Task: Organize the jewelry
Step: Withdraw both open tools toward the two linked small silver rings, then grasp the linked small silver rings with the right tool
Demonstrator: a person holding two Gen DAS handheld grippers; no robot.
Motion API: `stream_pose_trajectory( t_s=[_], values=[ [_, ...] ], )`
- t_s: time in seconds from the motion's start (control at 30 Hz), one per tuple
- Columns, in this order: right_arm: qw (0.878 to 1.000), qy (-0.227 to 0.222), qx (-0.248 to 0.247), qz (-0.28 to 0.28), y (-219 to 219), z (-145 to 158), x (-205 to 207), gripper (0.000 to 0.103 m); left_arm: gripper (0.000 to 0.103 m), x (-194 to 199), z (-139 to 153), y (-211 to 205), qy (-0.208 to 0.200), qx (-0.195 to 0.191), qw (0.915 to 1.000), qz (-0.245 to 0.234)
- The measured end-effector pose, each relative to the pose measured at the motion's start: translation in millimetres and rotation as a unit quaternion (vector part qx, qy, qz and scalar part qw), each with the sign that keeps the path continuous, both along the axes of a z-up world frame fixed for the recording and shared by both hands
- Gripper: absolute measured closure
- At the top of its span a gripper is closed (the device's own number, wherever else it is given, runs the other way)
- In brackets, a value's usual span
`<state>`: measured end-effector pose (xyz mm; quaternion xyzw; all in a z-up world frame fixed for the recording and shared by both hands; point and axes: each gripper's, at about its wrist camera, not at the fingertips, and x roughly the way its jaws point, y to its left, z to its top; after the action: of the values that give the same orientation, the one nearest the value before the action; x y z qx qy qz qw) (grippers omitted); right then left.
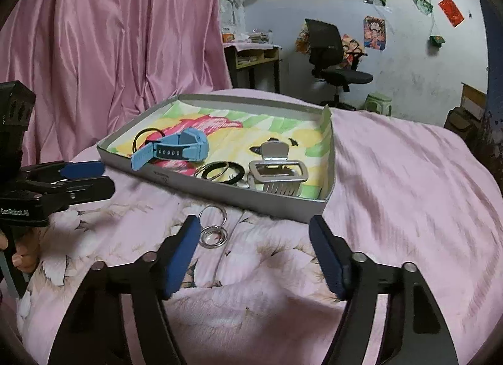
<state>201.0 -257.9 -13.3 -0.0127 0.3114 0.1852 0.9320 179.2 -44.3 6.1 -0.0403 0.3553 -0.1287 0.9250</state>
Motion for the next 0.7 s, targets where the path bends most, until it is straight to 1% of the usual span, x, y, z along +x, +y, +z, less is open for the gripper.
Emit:
stream_pose_trajectory(
  t_s=[0.03,0.07,0.1,0.13,0.27,0.33,0.4,0.57,0.7],
  values=[
    [1.000,0.004,0.000,0.003,0.5,-1.5,1.0,0.046,0.036,2.0,-0.9,-1.4,0.005,-0.002,1.0000,-0.005],
    [1.000,0.008,0.001,0.007,0.8,-3.0,2.1,0.049,0.041,4.4,-2.3,-3.2,0.012,-0.002,0.9999,-0.009],
    [1.000,0.011,0.002,0.010,1.2,-4.2,3.0,0.054,0.046,6.7,-3.6,-4.4,0.017,-0.003,0.9998,-0.013],
    [1.000,0.015,0.003,0.015,1.9,-5.4,4.0,0.059,0.048,9.8,-5.6,-6.7,0.025,-0.003,0.9995,-0.019],
    [0.999,0.028,0.002,0.034,6.1,-9.7,7.3,0.068,0.061,18.0,-12.0,-13.5,0.049,-0.007,0.9982,-0.033],
    [0.999,0.033,0.000,0.044,9.1,-11.2,8.9,0.075,0.066,23.9,-15.0,-17.2,0.062,-0.011,0.9972,-0.041],
    [0.998,0.037,-0.004,0.053,11.9,-13.2,10.1,0.077,0.071,29.8,-18.1,-20.2,0.073,-0.014,0.9961,-0.047],
    [0.996,0.048,-0.007,0.070,16.8,-16.3,15.5,0.082,0.079,45.0,-25.7,-27.8,0.098,-0.019,0.9932,-0.059],
    [0.995,0.056,-0.008,0.077,20.7,-19.8,21.9,0.083,0.082,57.8,-30.7,-33.6,0.113,-0.025,0.9910,-0.067]
  ],
)
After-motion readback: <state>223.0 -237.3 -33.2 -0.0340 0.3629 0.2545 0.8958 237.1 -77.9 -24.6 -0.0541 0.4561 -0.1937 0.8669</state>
